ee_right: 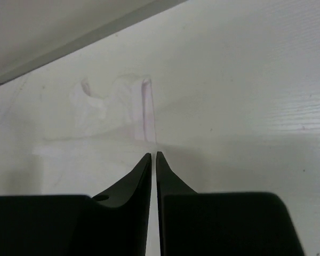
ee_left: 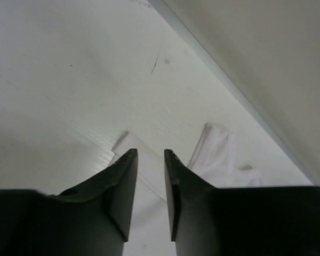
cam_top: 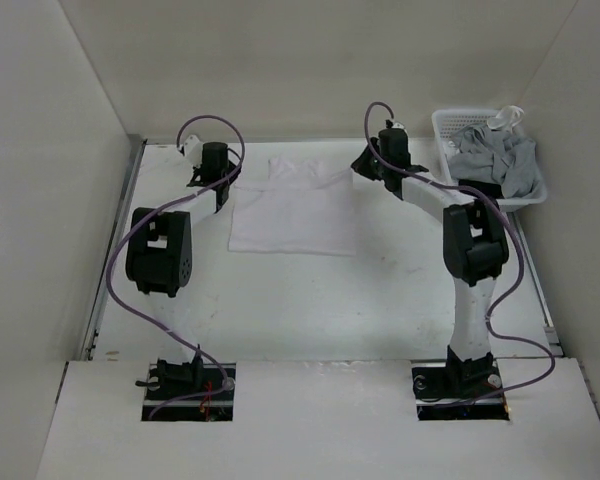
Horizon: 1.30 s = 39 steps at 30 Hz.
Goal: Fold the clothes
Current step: Fold the tank top
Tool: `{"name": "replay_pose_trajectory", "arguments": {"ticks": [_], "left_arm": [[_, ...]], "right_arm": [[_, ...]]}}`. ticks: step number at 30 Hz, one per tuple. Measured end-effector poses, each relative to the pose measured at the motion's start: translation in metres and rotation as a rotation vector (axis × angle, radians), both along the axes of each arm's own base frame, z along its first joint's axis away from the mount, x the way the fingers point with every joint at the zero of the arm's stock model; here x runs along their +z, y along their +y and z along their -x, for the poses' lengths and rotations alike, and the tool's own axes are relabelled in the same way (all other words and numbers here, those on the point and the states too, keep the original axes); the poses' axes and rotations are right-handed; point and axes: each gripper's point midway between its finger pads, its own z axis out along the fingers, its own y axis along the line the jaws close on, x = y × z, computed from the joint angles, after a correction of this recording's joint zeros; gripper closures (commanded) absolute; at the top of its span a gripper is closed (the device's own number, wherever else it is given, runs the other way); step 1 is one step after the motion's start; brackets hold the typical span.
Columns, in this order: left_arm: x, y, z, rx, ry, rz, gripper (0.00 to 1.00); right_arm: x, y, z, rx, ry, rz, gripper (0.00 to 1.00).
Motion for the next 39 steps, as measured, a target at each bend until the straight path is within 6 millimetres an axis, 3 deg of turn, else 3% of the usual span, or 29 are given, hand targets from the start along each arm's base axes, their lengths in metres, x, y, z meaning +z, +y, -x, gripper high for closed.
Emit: {"name": "replay_pose_trajectory", "arguments": {"ticks": [2,4,7,9,11,12,14,15,17,20,22,26,35,39], "left_arm": [[-0.017,-0.001,-0.001,-0.015,0.030,0.003,0.64],[-0.027,-0.001,0.007,-0.028,0.050,0.004,0.63],[-0.030,0.001,0.047,-0.037,0.064,0.003,0.64],[-0.025,0.000,0.087,-0.047,0.059,0.002,0.64],[-0.017,-0.006,0.124,-0.069,0.035,0.002,0.64],[-0.014,-0.009,0.141,-0.082,0.020,0.005,0.64],[-0.016,-0.015,0.170,-0.112,0.011,0.014,0.63],[-0.021,-0.014,0.182,-0.118,0.018,0.017,0.63],[-0.039,-0.009,0.205,-0.121,0.057,0.024,0.61],[-0.067,-0.003,0.228,-0.130,0.134,0.044,0.60],[-0.080,-0.001,0.237,-0.130,0.172,0.059,0.60],[-0.088,0.001,0.238,-0.131,0.190,0.095,0.60],[-0.092,0.002,0.221,-0.104,0.148,0.152,0.64],[-0.093,0.000,0.215,-0.103,0.131,0.165,0.73]], "right_arm": [[-0.019,-0.002,-0.003,-0.011,0.037,0.002,0.62],[-0.034,-0.006,0.003,-0.023,0.077,0.013,0.56],[-0.038,-0.013,0.022,-0.033,0.093,0.027,0.54],[-0.037,-0.018,0.050,-0.040,0.104,0.041,0.65],[-0.033,-0.021,0.084,-0.036,0.098,0.054,0.90],[-0.029,-0.019,0.104,-0.028,0.089,0.054,0.98],[-0.022,-0.012,0.139,-0.002,0.064,0.044,0.98],[-0.022,-0.007,0.156,0.015,0.057,0.038,0.96],[-0.027,0.002,0.186,0.056,0.056,0.025,0.82],[-0.050,0.002,0.217,0.079,0.099,0.029,0.67],[-0.069,-0.004,0.230,0.075,0.143,0.042,0.71],[-0.093,-0.012,0.248,0.063,0.207,0.038,0.62],[-0.099,0.000,0.250,0.092,0.237,-0.024,0.57],[-0.106,0.004,0.244,0.084,0.246,-0.062,0.57]]}}
